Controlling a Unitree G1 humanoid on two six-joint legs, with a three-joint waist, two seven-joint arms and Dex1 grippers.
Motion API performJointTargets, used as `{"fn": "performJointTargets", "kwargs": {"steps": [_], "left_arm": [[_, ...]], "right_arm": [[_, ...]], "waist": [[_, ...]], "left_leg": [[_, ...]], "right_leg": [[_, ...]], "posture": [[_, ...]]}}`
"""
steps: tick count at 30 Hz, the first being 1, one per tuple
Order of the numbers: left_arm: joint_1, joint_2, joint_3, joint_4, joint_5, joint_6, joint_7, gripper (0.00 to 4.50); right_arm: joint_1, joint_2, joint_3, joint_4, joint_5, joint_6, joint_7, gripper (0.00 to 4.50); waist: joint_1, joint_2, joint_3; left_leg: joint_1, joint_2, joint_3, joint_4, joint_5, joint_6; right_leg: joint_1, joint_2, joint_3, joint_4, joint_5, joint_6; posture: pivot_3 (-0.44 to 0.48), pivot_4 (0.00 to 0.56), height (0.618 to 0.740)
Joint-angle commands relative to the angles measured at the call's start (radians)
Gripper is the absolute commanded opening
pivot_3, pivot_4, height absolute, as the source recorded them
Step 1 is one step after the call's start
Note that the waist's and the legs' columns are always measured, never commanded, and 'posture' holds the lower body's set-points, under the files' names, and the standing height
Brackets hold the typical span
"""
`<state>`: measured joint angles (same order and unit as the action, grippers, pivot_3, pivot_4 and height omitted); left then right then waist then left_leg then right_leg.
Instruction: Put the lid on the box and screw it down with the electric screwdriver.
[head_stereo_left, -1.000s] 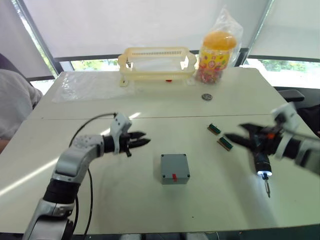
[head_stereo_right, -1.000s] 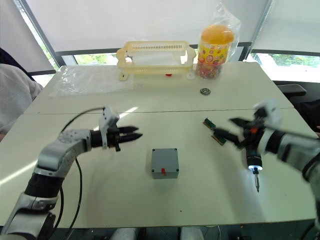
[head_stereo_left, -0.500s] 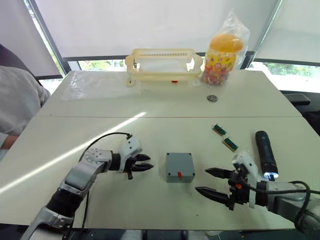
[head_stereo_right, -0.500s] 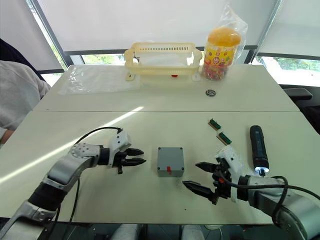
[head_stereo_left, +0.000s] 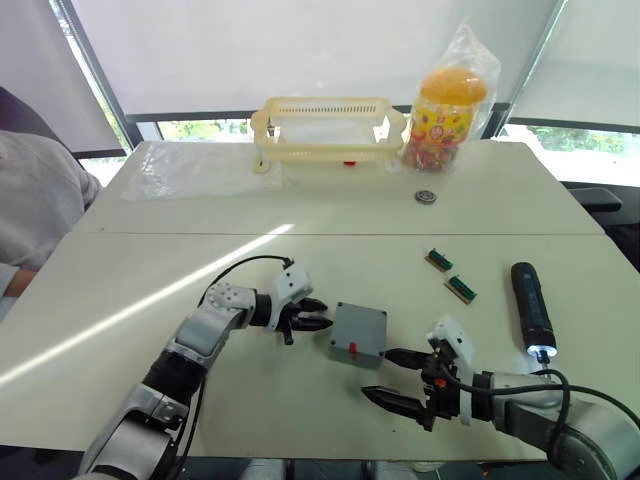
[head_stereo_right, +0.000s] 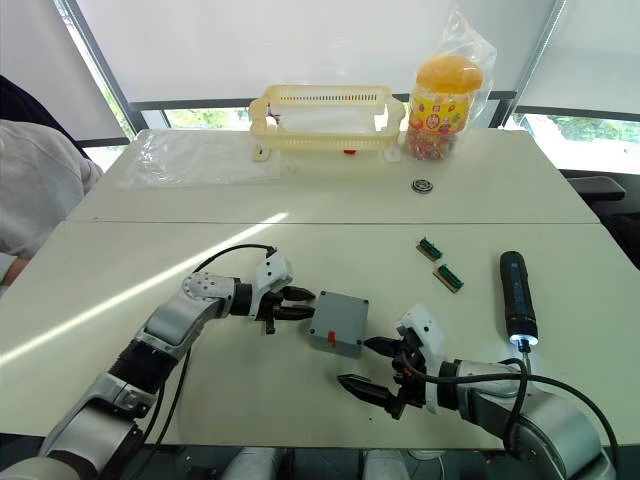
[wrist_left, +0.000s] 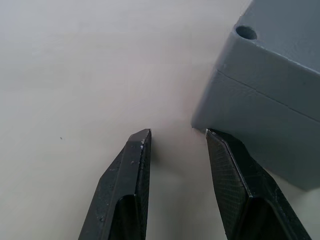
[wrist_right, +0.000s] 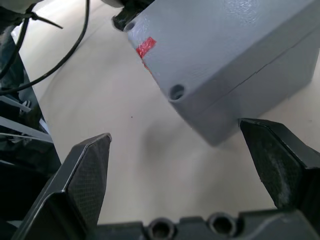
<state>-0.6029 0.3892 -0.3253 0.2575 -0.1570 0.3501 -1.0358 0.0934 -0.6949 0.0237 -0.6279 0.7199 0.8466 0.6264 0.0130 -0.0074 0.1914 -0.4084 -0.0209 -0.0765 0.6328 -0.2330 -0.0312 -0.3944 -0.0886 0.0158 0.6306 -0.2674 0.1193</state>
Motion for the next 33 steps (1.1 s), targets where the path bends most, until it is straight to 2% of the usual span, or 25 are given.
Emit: {"fn": "performJointTargets", "kwargs": {"steps": [1, 6, 10, 13, 16, 20, 24, 28, 33], "left_arm": [[-0.064, -0.054, -0.001, 0.088, 0.038, -0.084, 0.035, 1.75], [-0.150, -0.115, 0.017, 0.269, 0.086, -0.200, 0.081, 1.75], [-0.172, -0.090, 0.057, 0.322, 0.089, -0.229, 0.096, 1.75], [-0.137, -0.028, 0.094, 0.238, 0.069, -0.187, 0.077, 1.75], [-0.065, 0.035, 0.107, 0.098, 0.058, -0.108, 0.058, 1.75], [0.064, 0.104, 0.116, -0.150, 0.012, 0.045, 0.026, 1.75], [0.153, 0.122, 0.129, -0.322, -0.040, 0.183, 0.041, 1.75], [0.192, 0.135, 0.125, -0.403, -0.064, 0.248, 0.054, 1.75], [0.234, 0.197, 0.081, -0.476, -0.065, 0.279, 0.015, 1.75]], "right_arm": [[-0.029, 0.038, 0.034, -0.046, 0.029, 0.016, -0.016, 4.46], [-0.047, 0.070, 0.061, -0.053, 0.025, 0.040, -0.043, 4.46], [0.000, 0.010, -0.026, -0.078, 0.014, 0.011, -0.021, 4.46], [0.003, -0.041, -0.110, -0.048, -0.018, -0.048, 0.011, 4.46], [-0.034, -0.062, -0.129, 0.025, -0.058, -0.111, 0.047, 4.46], [-0.102, -0.062, -0.072, 0.136, -0.136, -0.195, 0.106, 4.46], [-0.157, -0.049, -0.007, 0.219, -0.188, -0.252, 0.165, 4.46], [-0.180, -0.051, 0.043, 0.264, -0.236, -0.299, 0.216, 4.46], [-0.211, -0.035, 0.093, 0.327, -0.284, -0.347, 0.266, 4.46]], "waist": [[-0.001, 0.000, 0.000], [-0.003, 0.000, 0.000], [-0.005, 0.000, 0.000], [-0.011, 0.000, 0.000], [-0.023, 0.000, 0.000], [-0.025, 0.000, 0.000], [-0.022, 0.000, 0.000], [-0.024, 0.000, 0.000], [-0.027, 0.000, 0.000]], "left_leg": [[0.000, 0.000, 0.000, 0.000, 0.000, 0.000], [0.000, 0.000, 0.000, 0.000, 0.000, 0.000], [0.000, 0.000, 0.000, 0.000, 0.000, 0.000], [0.000, 0.000, 0.000, 0.000, 0.000, 0.000], [0.000, 0.001, -0.001, -0.001, 0.000, 0.000], [0.000, 0.001, 0.000, -0.001, 0.000, 0.000], [0.000, 0.000, -0.001, 0.000, 0.000, 0.000], [0.001, 0.000, -0.001, 0.000, 0.000, 0.000], [0.001, 0.001, -0.001, -0.001, 0.000, 0.000]], "right_leg": [[0.000, 0.000, 0.000, 0.000, 0.000, 0.000], [-0.001, 0.000, 0.000, 0.000, 0.001, 0.001], [-0.001, 0.001, 0.000, 0.001, 0.001, 0.001], [-0.001, 0.001, 0.000, 0.002, 0.001, 0.002], [-0.001, 0.001, 0.000, 0.002, 0.001, 0.002], [-0.001, 0.001, 0.000, 0.002, 0.001, 0.002], [-0.001, 0.001, 0.000, 0.003, 0.001, 0.001], [-0.001, 0.001, 0.000, 0.003, 0.001, 0.001], [-0.001, 0.001, 0.000, 0.003, 0.001, 0.001]], "posture": [[0.000, 0.150, 0.740], [0.000, 0.150, 0.740], [0.000, 0.150, 0.740], [0.000, 0.150, 0.740], [0.000, 0.150, 0.740], [0.000, 0.150, 0.740], [0.000, 0.150, 0.740], [0.000, 0.150, 0.740], [0.000, 0.150, 0.740]]}}
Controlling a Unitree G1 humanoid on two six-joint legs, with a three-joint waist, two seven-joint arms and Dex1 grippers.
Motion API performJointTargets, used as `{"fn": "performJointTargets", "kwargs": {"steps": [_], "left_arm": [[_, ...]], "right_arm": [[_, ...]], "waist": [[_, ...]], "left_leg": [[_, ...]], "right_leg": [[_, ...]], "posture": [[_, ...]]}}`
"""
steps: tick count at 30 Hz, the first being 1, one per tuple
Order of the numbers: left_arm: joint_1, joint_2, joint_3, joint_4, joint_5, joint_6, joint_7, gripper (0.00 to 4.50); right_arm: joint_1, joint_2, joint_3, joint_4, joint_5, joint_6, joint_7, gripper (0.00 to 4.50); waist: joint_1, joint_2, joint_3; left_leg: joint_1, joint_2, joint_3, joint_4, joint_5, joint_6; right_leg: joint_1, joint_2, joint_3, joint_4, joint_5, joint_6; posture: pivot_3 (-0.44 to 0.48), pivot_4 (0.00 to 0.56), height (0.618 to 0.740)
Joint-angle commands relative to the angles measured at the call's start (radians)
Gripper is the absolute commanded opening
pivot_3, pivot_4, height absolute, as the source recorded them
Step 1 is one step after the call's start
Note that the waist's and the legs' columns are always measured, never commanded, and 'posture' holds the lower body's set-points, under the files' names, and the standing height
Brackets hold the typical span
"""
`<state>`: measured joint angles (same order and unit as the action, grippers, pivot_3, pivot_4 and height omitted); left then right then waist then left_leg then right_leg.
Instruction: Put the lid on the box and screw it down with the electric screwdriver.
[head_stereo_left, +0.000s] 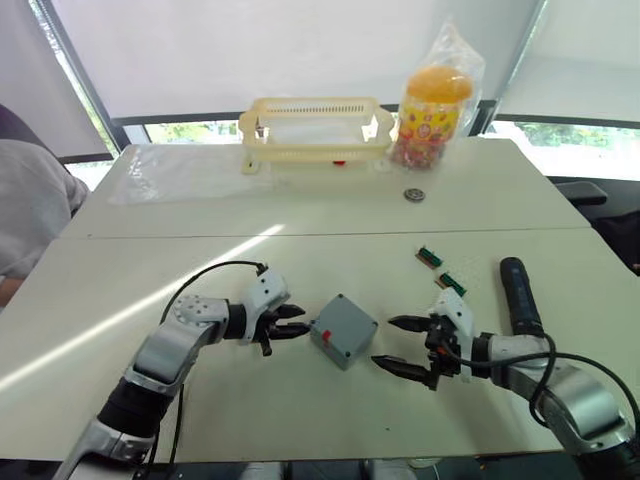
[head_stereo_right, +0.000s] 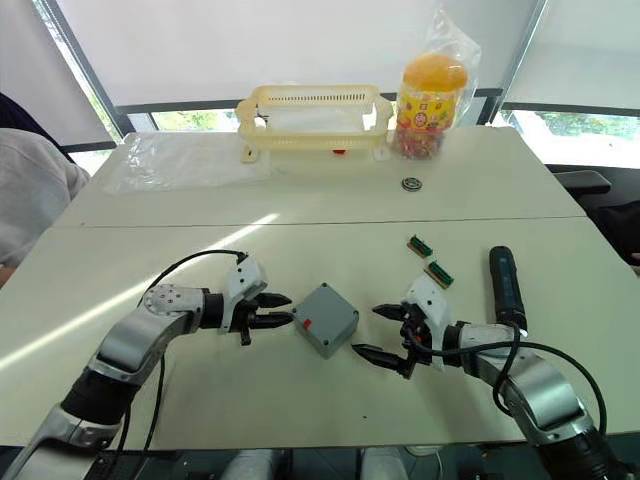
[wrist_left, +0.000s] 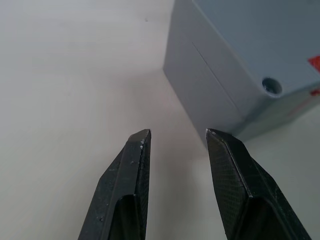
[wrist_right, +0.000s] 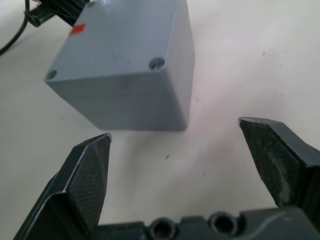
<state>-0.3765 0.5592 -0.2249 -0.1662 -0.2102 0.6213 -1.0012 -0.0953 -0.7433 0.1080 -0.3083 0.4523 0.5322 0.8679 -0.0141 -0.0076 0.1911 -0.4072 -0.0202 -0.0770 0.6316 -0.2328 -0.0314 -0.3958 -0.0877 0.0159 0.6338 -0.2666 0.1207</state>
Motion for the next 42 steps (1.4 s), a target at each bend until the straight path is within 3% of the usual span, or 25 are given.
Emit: {"fn": "performJointTargets", "kwargs": {"steps": [1, 10, 24, 42], "left_arm": [[0.009, 0.041, -0.028, -0.053, -0.006, 0.006, -0.026, 1.75], [-0.005, 0.072, -0.062, -0.036, -0.004, -0.028, -0.061, 1.75], [-0.088, -0.048, -0.087, 0.175, 0.072, -0.175, 0.022, 1.75], [-0.094, -0.065, -0.086, 0.222, 0.097, -0.229, 0.022, 1.75]], "right_arm": [[-0.028, 0.018, 0.015, 0.015, -0.023, -0.038, 0.029, 4.46], [-0.054, 0.067, 0.043, 0.053, -0.068, -0.067, 0.046, 4.46], [0.027, 0.076, 0.040, -0.093, -0.044, -0.005, 0.037, 4.46], [0.057, 0.083, 0.043, -0.147, -0.027, 0.049, 0.011, 4.46]], "waist": [[0.001, 0.000, 0.000], [0.003, 0.000, 0.000], [0.005, 0.000, -0.001], [0.004, 0.000, -0.001]], "left_leg": [[0.000, 0.000, 0.000, 0.000, 0.000, 0.000], [0.000, 0.000, 0.000, 0.001, 0.000, 0.000], [0.000, 0.000, 0.000, 0.001, 0.000, 0.000], [0.002, 0.000, 0.000, 0.002, 0.000, -0.001]], "right_leg": [[0.000, 0.000, 0.000, 0.000, 0.000, 0.000], [0.000, 0.000, 0.000, 0.000, 0.000, 0.000], [0.001, 0.000, 0.000, 0.001, 0.000, 0.000], [0.003, 0.000, 0.000, 0.001, 0.000, 0.000]], "posture": [[0.000, 0.150, 0.740], [0.000, 0.150, 0.740], [0.000, 0.150, 0.740], [0.000, 0.150, 0.740]]}}
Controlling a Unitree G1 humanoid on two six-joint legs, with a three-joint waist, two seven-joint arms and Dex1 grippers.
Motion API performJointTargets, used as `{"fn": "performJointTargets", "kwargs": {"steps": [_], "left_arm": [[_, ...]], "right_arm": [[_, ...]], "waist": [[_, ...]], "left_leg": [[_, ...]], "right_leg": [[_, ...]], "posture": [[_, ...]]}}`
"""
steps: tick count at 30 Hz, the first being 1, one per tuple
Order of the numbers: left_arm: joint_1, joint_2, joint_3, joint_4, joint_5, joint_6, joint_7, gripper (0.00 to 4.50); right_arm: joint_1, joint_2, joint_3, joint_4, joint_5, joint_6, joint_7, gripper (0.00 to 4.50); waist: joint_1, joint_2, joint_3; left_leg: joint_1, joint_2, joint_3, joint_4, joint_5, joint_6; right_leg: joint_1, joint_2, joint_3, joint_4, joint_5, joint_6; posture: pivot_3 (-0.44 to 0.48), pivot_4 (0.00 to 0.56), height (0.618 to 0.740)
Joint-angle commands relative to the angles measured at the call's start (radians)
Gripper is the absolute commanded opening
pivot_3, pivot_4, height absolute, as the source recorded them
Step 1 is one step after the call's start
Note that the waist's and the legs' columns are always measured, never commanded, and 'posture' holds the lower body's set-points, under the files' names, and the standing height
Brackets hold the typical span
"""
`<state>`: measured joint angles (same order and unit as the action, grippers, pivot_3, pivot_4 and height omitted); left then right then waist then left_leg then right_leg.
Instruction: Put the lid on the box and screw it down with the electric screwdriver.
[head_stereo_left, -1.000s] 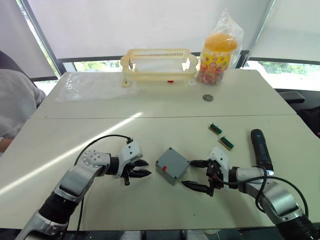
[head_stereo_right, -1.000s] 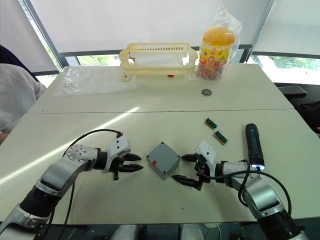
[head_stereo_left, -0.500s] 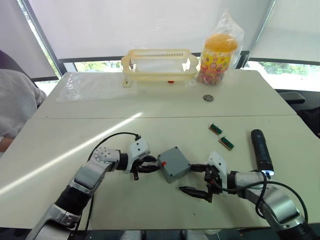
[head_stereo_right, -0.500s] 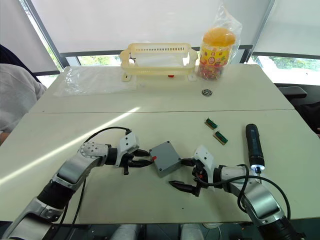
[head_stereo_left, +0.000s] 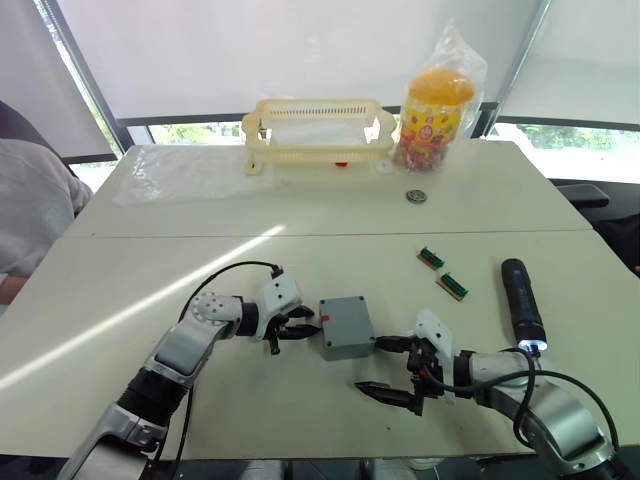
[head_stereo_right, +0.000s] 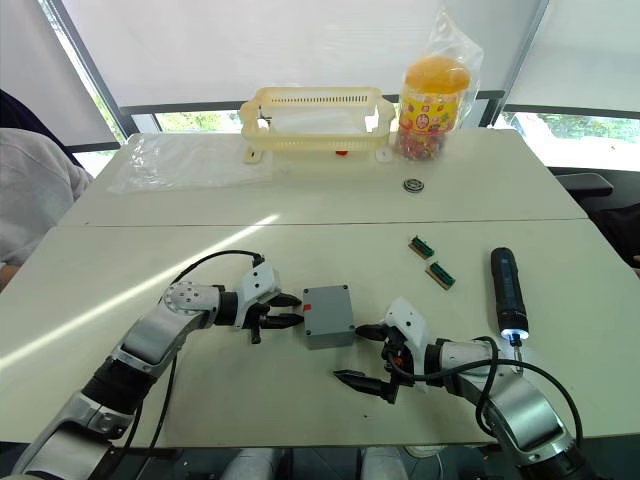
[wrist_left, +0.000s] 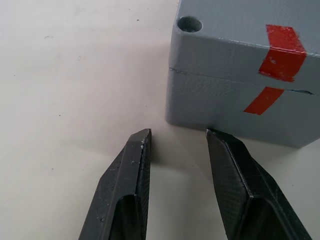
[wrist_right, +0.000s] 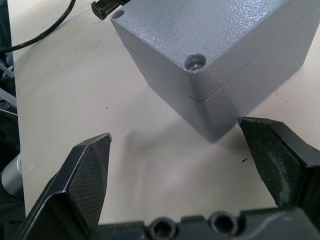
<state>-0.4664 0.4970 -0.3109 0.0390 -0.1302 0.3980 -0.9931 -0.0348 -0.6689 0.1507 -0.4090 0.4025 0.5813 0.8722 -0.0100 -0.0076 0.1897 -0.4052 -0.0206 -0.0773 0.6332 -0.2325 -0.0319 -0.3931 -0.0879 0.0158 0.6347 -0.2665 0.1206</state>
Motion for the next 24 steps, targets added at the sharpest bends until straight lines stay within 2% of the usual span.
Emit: {"fn": "performJointTargets", "kwargs": {"steps": [1, 18, 21, 24], "left_arm": [[-0.004, -0.003, 0.001, 0.017, 0.017, -0.007, 0.015, 1.75], [-0.041, -0.022, 0.013, 0.075, 0.040, -0.050, 0.041, 1.75], [-0.039, 0.005, 0.054, 0.028, -0.001, -0.003, 0.021, 1.75], [-0.055, 0.068, 0.123, -0.044, -0.076, 0.086, -0.026, 1.75]], "right_arm": [[-0.003, 0.007, 0.002, -0.046, 0.022, 0.000, 0.008, 4.46], [-0.002, 0.013, 0.007, -0.052, 0.019, 0.013, -0.008, 4.46], [0.012, -0.004, -0.054, -0.066, 0.030, 0.019, -0.027, 4.46], [0.026, -0.045, -0.180, -0.115, 0.081, 0.073, -0.051, 4.46]], "waist": [[0.000, 0.000, 0.000], [0.000, 0.000, 0.000], [-0.001, 0.000, 0.000], [-0.003, 0.000, 0.000]], "left_leg": [[0.000, 0.000, 0.000, 0.000, 0.000, 0.000], [0.001, 0.000, 0.000, 0.000, 0.000, 0.000], [0.001, 0.000, 0.000, 0.000, 0.000, 0.000], [-0.001, 0.000, 0.000, 0.000, 0.000, 0.000]], "right_leg": [[0.000, 0.000, 0.000, 0.000, 0.000, 0.000], [0.001, 0.000, 0.000, 0.000, 0.000, 0.000], [0.001, 0.000, 0.000, 0.000, 0.000, 0.000], [-0.001, 0.000, 0.000, 0.001, 0.000, 0.000]], "posture": [[0.000, 0.150, 0.740], [0.000, 0.150, 0.740], [0.000, 0.150, 0.740], [0.000, 0.150, 0.740]]}}
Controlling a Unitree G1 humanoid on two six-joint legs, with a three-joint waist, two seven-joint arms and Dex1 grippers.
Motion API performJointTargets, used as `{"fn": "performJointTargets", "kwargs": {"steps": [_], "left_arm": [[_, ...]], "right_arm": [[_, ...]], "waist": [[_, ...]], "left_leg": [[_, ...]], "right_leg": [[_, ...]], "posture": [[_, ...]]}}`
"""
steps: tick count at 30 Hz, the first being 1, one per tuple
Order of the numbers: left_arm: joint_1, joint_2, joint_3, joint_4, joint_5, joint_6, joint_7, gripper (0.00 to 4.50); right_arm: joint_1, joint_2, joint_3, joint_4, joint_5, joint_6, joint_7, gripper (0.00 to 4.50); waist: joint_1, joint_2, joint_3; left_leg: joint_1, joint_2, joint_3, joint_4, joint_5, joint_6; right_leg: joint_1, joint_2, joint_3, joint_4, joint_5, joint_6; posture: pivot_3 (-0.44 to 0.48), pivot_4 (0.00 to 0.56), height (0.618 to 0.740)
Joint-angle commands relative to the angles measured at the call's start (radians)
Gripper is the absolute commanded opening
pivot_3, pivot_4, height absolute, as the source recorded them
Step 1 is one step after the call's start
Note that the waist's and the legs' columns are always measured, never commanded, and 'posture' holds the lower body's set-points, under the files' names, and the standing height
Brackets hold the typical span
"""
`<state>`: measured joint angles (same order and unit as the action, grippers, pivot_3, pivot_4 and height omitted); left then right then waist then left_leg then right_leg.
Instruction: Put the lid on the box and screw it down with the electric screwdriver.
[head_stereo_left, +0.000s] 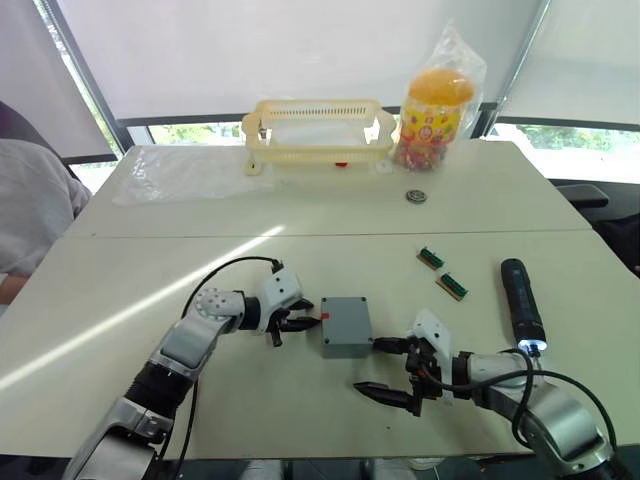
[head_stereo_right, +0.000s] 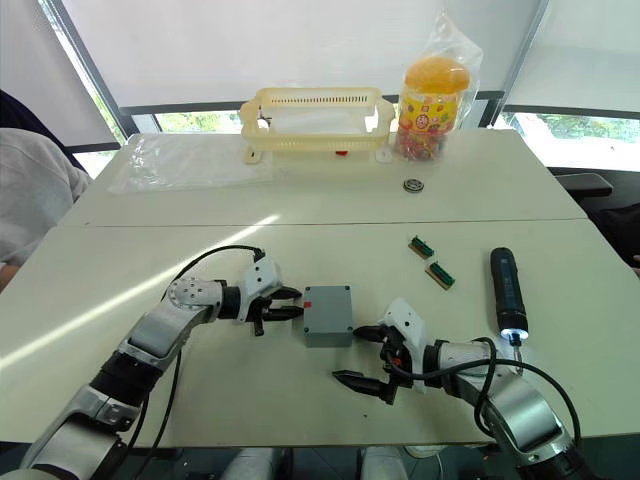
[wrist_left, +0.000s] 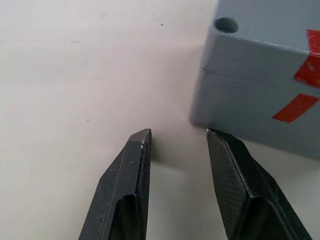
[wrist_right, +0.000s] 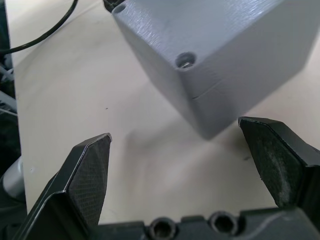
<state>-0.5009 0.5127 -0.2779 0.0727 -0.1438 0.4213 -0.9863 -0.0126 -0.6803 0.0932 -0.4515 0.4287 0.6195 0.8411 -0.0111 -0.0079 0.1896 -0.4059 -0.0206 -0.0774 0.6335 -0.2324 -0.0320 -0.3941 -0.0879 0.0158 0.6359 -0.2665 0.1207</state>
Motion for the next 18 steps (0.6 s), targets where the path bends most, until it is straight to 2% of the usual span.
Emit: {"fn": "performJointTargets", "kwargs": {"steps": [1, 4, 6, 8, 11, 14, 18], "left_arm": [[-0.035, 0.079, 0.118, -0.104, -0.097, 0.102, -0.053, 1.75], [-0.092, 0.137, 0.192, -0.189, -0.222, 0.229, -0.111, 1.75], [-0.115, 0.148, 0.215, -0.227, -0.277, 0.291, -0.121, 1.75], [-0.129, 0.153, 0.227, -0.272, -0.324, 0.336, -0.124, 1.75], [-0.126, 0.164, 0.215, -0.379, -0.376, 0.386, -0.124, 1.75], [-0.112, 0.177, 0.182, -0.448, -0.371, 0.387, -0.117, 1.75], [-0.100, 0.184, 0.157, -0.483, -0.368, 0.379, -0.103, 1.75]], "right_arm": [[-0.002, -0.044, -0.189, -0.094, 0.105, 0.077, -0.030, 4.46], [-0.058, -0.027, -0.395, -0.101, 0.346, 0.223, -0.090, 4.46], [-0.091, -0.010, -0.452, -0.077, 0.413, 0.262, -0.134, 4.46], [-0.110, -0.011, -0.454, -0.036, 0.377, 0.244, -0.158, 4.46], [-0.149, -0.022, -0.388, 0.092, 0.201, 0.116, -0.206, 4.46], [-0.188, -0.020, -0.329, 0.225, 0.081, 0.016, -0.224, 4.46], [-0.225, -0.007, -0.311, 0.327, 0.024, -0.043, -0.232, 4.46]], "waist": [[-0.003, 0.000, 0.000], [0.000, 0.000, 0.000], [0.002, 0.000, 0.000], [0.001, 0.000, 0.000], [-0.002, 0.000, 0.000], [-0.004, 0.000, 0.000], [-0.005, 0.000, 0.000]], "left_leg": [[0.000, 0.000, 0.000, 0.000, 0.000, 0.000], [-0.001, 0.000, 0.000, 0.000, 0.000, 0.000], [0.000, 0.000, -0.001, 0.000, 0.000, 0.000], [0.000, 0.000, -0.001, 0.000, 0.000, 0.000], [0.000, 0.000, 0.000, -0.001, 0.000, 0.000], [0.000, 0.000, 0.002, -0.001, 0.000, 0.000], [0.000, 0.000, 0.003, -0.001, 0.000, 0.000]], "right_leg": [[-0.001, 0.000, 0.000, 0.001, 0.000, 0.000], [-0.002, 0.000, 0.000, 0.002, 0.000, 0.000], [-0.001, 0.000, 0.000, 0.002, 0.000, 0.000], [0.001, 0.000, 0.000, 0.001, 0.000, 0.000], [0.001, 0.000, 0.000, 0.000, 0.000, 0.000], [-0.001, 0.000, 0.001, 0.000, 0.000, 0.000], [-0.002, 0.000, 0.002, 0.003, 0.000, 0.000]], "posture": [[0.000, 0.150, 0.740], [0.000, 0.150, 0.740], [0.000, 0.150, 0.740], [0.000, 0.150, 0.740], [0.000, 0.150, 0.740], [0.000, 0.150, 0.740], [0.000, 0.150, 0.740]]}}
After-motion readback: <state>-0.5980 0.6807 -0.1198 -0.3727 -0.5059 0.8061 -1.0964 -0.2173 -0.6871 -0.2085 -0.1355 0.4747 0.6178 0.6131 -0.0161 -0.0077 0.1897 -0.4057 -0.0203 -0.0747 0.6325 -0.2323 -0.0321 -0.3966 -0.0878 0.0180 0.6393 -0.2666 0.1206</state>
